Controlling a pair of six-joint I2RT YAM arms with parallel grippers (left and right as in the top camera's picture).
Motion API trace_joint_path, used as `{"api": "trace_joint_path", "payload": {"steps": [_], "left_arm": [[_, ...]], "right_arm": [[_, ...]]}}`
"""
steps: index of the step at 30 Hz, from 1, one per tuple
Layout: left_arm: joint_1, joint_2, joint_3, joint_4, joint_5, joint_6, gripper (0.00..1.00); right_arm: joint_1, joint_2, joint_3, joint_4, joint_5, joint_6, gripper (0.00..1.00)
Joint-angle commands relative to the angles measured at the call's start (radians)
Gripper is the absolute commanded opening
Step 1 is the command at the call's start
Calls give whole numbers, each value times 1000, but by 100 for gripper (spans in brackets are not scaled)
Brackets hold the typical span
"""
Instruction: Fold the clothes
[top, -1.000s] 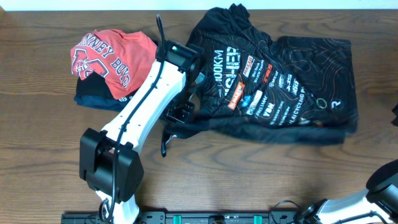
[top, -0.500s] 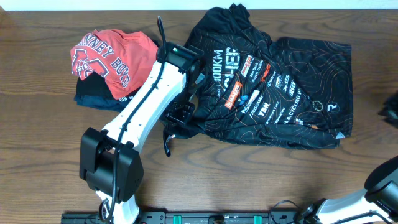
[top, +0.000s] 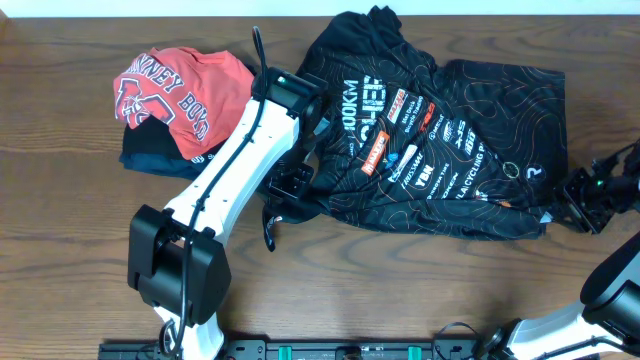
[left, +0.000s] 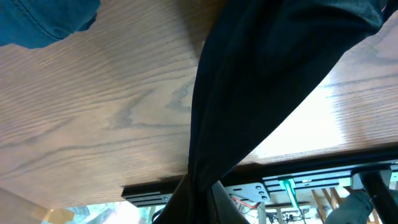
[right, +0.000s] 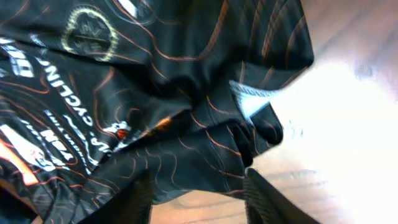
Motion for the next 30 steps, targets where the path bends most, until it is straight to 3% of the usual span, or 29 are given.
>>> {"api": "trace_joint_path", "payload": {"steps": [1,5,9,10,13,14,24,30], "left_arm": [[8,-22,-1,-3,10,2,8],[8,-22,-1,-5,10,2,8],[8,-22,-1,-5,10,2,7],[8,-22,-1,-5,10,2,7],[8,-22,-1,-8,10,2,7],[8,-22,-1,-10,10,2,8],[9,-22,-1,-33,9,5,7],[9,-22,-1,-68,10,-11,7]], "right_arm": [[18,-2,-47,2,27,-10,51],[31,-2,-124,50,20,-6,54],[35,-2,-170,93,-15,-6,48],[35,-2,-171,93,-14,-6,42],[25,-6,-160,79,-11,-6,5],[18,-8,-148,71,-10,-7,1],[-182,-126,127,-198,14,-70,1],[-244,-222,141,-272,124,-58,1]]}}
